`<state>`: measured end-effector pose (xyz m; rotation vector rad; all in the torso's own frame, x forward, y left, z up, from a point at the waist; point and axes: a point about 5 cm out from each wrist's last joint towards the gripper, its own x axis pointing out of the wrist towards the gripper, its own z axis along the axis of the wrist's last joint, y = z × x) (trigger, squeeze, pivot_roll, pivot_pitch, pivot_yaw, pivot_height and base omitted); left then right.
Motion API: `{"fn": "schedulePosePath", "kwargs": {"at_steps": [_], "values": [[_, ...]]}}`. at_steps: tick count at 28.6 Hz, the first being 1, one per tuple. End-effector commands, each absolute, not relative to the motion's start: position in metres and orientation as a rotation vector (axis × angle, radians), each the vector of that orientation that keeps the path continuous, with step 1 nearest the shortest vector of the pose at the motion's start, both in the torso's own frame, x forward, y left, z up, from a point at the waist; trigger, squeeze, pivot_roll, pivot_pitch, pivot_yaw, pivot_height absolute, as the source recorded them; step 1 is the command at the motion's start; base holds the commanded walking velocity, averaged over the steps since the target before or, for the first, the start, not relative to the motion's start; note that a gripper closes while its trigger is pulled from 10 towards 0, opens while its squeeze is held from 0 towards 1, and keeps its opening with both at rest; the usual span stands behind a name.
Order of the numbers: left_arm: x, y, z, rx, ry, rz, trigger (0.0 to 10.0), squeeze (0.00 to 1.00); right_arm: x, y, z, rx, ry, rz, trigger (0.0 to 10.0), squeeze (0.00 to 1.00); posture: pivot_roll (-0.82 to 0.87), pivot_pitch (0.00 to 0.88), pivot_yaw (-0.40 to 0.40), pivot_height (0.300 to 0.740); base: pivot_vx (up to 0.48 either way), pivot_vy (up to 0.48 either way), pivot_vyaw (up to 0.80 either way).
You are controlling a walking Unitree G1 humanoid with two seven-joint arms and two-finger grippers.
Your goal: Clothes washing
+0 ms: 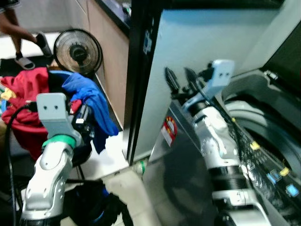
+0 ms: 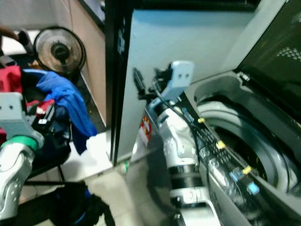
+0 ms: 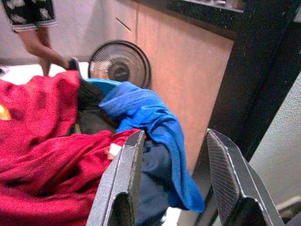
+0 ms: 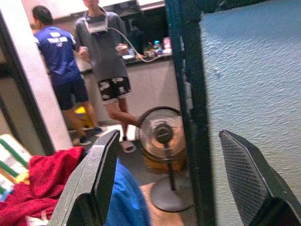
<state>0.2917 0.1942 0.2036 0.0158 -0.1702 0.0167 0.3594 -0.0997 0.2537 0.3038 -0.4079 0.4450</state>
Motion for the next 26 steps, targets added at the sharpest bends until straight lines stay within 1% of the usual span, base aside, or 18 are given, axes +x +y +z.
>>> {"fn": "schedulePosePath", "kwargs": {"at_steps": [1,10,15,22,26], "values": [[0.293,0.190,0.201,0.035,-0.166,-0.003,10.0,0.00,0.359,-0.106,0.253,0.308,-0.408,0.434,10.0,0.00,0.10,0.016,-0.096,0.740,0.000,0.000,0.79],[0.292,0.187,0.203,0.027,-0.172,-0.015,10.0,0.00,0.358,-0.110,0.249,0.293,-0.407,0.411,10.0,0.00,0.09,0.019,-0.080,0.740,0.000,0.000,0.79],[0.294,0.180,0.206,0.007,-0.186,-0.021,10.0,0.00,0.356,-0.110,0.243,0.286,-0.386,0.416,10.0,0.00,0.08,0.018,-0.077,0.740,0.000,0.000,0.79],[0.294,0.181,0.204,0.026,-0.184,-0.021,10.0,0.00,0.356,-0.110,0.240,0.270,-0.374,0.415,10.0,0.00,0.08,0.014,-0.076,0.740,0.000,0.000,0.79],[0.295,0.183,0.203,0.034,-0.188,-0.018,10.0,0.00,0.357,-0.112,0.237,0.258,-0.366,0.402,10.0,0.00,0.09,0.007,-0.051,0.740,0.000,0.000,0.79]]}}
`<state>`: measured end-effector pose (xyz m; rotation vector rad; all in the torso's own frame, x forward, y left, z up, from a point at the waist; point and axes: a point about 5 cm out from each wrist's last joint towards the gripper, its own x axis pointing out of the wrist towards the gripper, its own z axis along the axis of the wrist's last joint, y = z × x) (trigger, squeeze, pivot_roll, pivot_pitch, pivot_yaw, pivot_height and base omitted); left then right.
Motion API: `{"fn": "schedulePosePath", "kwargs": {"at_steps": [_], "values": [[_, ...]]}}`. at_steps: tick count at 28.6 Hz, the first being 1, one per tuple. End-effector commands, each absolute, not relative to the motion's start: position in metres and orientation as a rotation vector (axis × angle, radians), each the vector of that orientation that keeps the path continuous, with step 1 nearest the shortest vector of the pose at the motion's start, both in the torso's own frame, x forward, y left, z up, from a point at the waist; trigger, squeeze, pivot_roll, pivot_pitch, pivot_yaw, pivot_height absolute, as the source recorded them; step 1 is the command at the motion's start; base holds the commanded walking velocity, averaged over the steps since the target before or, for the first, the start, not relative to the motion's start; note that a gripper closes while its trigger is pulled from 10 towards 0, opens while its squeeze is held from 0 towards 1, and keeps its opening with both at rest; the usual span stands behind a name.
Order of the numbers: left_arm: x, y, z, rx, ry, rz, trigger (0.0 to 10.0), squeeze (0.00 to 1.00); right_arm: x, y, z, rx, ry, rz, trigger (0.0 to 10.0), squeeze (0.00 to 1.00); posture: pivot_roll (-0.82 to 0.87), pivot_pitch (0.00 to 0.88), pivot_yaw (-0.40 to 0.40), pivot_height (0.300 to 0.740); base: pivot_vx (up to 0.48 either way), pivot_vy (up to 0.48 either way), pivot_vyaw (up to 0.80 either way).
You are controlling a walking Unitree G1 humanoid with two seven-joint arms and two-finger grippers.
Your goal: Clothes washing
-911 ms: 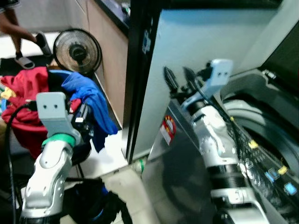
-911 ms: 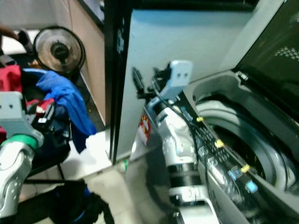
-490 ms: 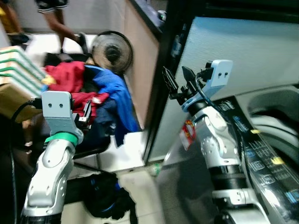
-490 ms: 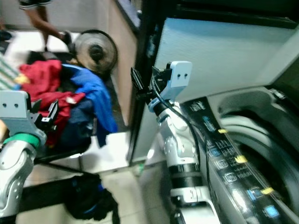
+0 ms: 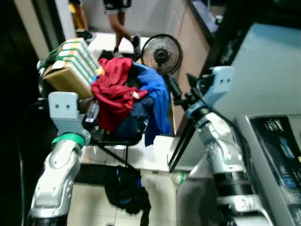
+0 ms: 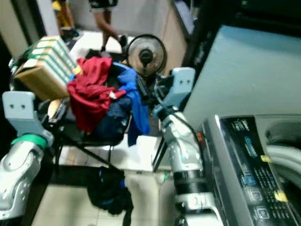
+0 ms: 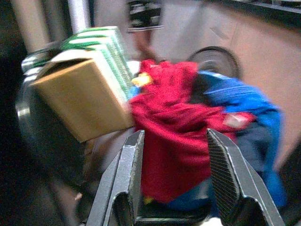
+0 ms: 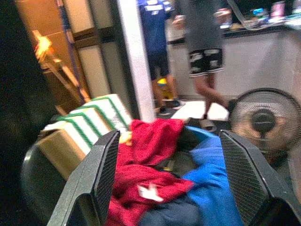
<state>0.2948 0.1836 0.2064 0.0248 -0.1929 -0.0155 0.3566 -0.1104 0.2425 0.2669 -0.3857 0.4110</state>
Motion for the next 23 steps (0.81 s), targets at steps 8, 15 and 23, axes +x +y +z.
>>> {"fn": "schedulePosePath", "kwargs": {"at_steps": [8,15,23], "values": [[0.299,0.194,0.211,0.021,-0.201,-0.031,10.0,0.00,0.353,-0.116,0.225,0.279,-0.363,0.337,10.0,0.00,0.12,0.000,0.003,0.740,0.000,0.000,0.79],[0.303,0.194,0.213,0.001,-0.217,-0.042,10.0,0.00,0.354,-0.123,0.206,0.201,-0.289,0.255,10.0,0.00,0.12,0.000,-0.017,0.740,0.044,0.000,0.00],[0.301,0.195,0.205,-0.005,-0.200,-0.021,10.0,0.00,0.355,-0.134,0.195,0.144,-0.239,0.212,10.0,0.00,0.11,0.000,-0.049,0.740,0.311,0.000,0.00]]}}
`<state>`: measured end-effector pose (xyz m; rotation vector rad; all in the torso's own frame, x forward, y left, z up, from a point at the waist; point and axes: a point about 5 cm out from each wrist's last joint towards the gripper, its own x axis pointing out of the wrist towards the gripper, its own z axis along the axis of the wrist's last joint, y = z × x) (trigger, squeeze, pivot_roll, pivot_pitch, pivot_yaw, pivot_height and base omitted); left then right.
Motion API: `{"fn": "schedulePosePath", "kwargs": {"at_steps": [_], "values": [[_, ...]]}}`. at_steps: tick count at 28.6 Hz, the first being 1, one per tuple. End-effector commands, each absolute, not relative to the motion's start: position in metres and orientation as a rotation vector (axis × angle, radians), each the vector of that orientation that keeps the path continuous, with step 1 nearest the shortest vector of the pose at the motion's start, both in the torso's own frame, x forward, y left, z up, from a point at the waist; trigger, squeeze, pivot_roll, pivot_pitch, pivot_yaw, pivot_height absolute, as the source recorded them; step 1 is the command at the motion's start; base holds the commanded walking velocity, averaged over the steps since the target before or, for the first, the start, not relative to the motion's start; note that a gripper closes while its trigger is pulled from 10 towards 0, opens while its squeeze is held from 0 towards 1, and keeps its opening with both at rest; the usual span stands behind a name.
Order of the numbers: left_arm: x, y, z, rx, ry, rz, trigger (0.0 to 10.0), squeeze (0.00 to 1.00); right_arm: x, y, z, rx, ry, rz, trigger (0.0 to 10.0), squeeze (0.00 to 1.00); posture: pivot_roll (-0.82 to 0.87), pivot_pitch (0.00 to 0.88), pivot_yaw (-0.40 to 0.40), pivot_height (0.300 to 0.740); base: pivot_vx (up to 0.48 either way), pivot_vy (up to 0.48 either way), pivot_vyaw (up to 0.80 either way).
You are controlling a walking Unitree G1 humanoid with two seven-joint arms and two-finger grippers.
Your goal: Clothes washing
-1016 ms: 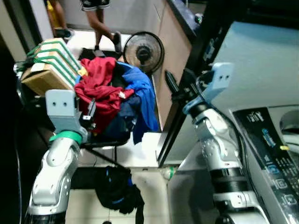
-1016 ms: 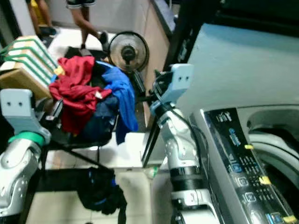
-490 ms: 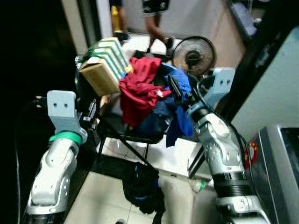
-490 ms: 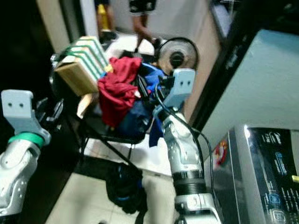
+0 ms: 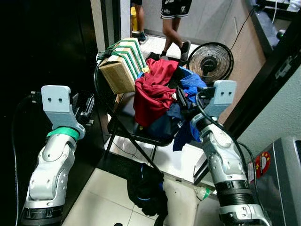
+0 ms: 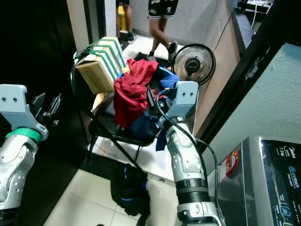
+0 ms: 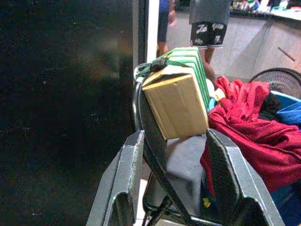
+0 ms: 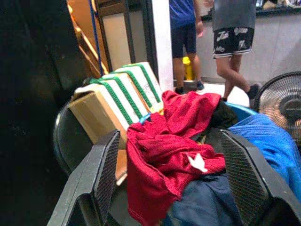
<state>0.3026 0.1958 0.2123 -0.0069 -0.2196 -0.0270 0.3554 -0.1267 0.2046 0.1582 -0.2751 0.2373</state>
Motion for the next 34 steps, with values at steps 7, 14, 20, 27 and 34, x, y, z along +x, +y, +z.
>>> {"fn": "schedulePosePath", "kwargs": {"at_steps": [7,14,20,27,34], "values": [[0.299,0.192,0.196,-0.039,-0.183,-0.022,10.0,0.00,0.352,-0.139,0.191,0.128,-0.239,0.203,10.0,0.00,0.10,0.000,-0.066,0.740,0.319,0.000,0.00],[0.295,0.195,0.182,-0.056,-0.154,-0.008,10.0,0.00,0.348,-0.143,0.187,0.104,-0.236,0.207,10.0,0.00,0.09,0.000,-0.084,0.740,0.312,0.000,0.00],[0.295,0.192,0.181,-0.062,-0.156,-0.005,10.0,0.00,0.347,-0.145,0.186,0.099,-0.230,0.210,10.0,0.00,0.09,0.000,-0.095,0.740,0.309,0.000,0.00],[0.295,0.188,0.180,-0.043,-0.155,-0.023,10.0,0.00,0.347,-0.144,0.185,0.100,-0.229,0.212,10.0,0.00,0.09,0.000,-0.095,0.740,0.310,0.000,0.00],[0.299,0.196,0.181,-0.016,-0.138,-0.043,10.0,0.00,0.345,-0.141,0.180,0.137,-0.236,0.165,10.0,0.00,0.12,0.000,-0.001,0.740,0.310,0.000,0.00]]}}
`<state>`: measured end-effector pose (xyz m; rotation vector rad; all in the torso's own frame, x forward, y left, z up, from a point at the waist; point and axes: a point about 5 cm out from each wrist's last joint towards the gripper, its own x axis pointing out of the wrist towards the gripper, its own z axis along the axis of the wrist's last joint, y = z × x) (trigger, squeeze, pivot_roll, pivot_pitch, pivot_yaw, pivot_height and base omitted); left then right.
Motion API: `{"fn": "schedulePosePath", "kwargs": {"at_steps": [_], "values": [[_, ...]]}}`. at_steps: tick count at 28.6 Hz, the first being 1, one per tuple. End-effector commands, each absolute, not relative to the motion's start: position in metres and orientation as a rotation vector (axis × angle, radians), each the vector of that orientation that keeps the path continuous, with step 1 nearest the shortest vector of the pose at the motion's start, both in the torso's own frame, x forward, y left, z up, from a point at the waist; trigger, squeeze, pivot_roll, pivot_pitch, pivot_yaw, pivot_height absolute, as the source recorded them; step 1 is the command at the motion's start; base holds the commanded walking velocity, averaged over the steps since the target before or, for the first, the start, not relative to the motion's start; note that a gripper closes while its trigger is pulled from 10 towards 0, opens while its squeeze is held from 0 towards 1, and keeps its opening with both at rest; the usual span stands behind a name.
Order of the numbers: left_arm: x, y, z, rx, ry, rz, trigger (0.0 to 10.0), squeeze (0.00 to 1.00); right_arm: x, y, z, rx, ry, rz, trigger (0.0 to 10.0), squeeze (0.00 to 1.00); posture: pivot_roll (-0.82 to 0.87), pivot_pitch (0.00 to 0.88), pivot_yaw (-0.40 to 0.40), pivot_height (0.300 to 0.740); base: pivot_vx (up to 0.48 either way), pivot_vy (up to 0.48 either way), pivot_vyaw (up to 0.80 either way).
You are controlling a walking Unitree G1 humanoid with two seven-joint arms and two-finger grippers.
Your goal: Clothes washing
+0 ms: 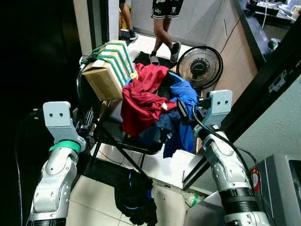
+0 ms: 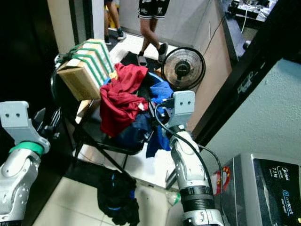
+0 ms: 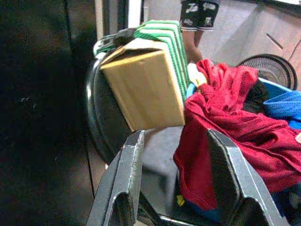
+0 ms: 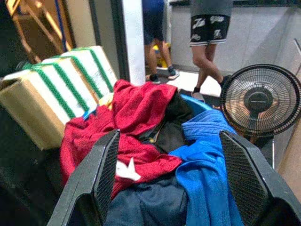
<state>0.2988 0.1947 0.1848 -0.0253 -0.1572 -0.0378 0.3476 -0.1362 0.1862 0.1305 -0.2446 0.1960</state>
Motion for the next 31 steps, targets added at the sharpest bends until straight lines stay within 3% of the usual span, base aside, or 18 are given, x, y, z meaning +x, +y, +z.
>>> {"fn": "schedulePosePath", "kwargs": {"at_steps": [1,22,23,31], "values": [[0.3002,0.1989,0.1810,-0.010,-0.133,-0.043,10.0,0.00,0.3441,-0.1405,0.1780,0.148,-0.236,0.155,10.0,0.00,0.13,0.000,0.015,0.740,0.307,0.000,0.00],[0.3052,0.1991,0.1876,-0.019,-0.153,-0.058,10.0,0.00,0.3433,-0.1396,0.1741,0.174,-0.234,0.134,10.0,0.00,0.13,0.000,0.041,0.740,0.324,0.000,0.00],[0.3040,0.1985,0.1867,-0.021,-0.153,-0.056,10.0,0.00,0.3439,-0.1389,0.1751,0.170,-0.234,0.141,10.0,0.00,0.12,0.000,0.008,0.740,0.345,0.000,0.00],[0.2997,0.1988,0.1829,-0.035,-0.149,-0.042,10.0,0.00,0.3452,-0.1353,0.1773,0.155,-0.230,0.168,10.0,0.00,0.11,0.000,-0.016,0.740,0.359,0.000,0.00]]}}
